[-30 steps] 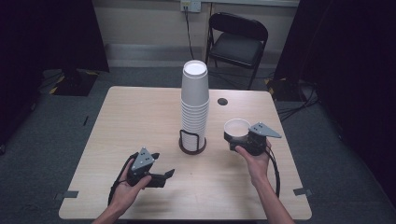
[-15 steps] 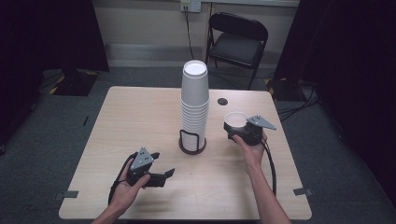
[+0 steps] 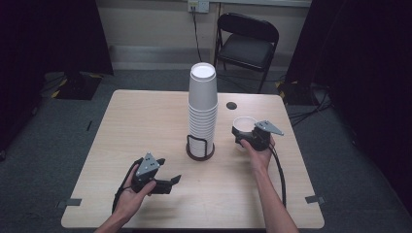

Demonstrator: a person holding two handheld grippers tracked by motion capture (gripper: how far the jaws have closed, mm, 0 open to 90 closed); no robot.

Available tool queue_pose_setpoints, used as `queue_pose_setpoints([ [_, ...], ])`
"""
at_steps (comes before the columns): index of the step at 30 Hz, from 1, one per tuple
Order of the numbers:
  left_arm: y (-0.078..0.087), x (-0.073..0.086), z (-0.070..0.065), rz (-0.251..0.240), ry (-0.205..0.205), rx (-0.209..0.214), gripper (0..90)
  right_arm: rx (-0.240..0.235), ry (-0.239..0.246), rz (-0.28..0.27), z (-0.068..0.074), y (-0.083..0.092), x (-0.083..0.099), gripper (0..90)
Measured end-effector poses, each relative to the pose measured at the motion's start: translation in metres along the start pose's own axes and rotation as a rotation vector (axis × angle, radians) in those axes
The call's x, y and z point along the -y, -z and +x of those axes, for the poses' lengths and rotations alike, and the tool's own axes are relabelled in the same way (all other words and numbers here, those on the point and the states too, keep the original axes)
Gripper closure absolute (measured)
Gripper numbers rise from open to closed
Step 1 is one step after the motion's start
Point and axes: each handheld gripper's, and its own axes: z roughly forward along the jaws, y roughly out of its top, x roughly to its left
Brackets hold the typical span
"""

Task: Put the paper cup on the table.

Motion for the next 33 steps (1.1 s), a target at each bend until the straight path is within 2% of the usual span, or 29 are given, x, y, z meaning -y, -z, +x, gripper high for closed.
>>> queue_pose_setpoints([
  [3,0.0,0.0,-0.001,-0.002,-0.002,0.004,15.9,0.0,-0.012,0.001,-0.001,-0.001,0.002,8.7],
  [6,-0.001,0.0,-0.001,0.002,-0.001,0.012,16.0,-0.001,0.022,0.011,0.002,-0.001,0.001,8.6],
  [11,-0.001,0.0,-0.002,-0.002,-0.002,0.012,16.0,0.013,0.068,0.098,0.002,0.0,0.006,11.5],
  [22,0.0,0.001,-0.001,0.005,-0.011,0.009,16.1,0.008,0.07,0.172,0.001,0.0,0.009,13.0],
  [25,-0.001,0.001,-0.002,0.005,-0.005,0.011,16.1,0.001,0.048,0.206,0.0,0.001,0.012,13.8],
  [28,0.0,0.0,-0.001,0.005,0.011,0.027,16.2,0.004,0.023,0.217,-0.002,0.002,0.015,13.4],
  [33,0.0,0.001,0.0,0.003,0.016,0.021,16.2,0.012,0.044,0.251,-0.002,0.001,0.017,13.7],
])
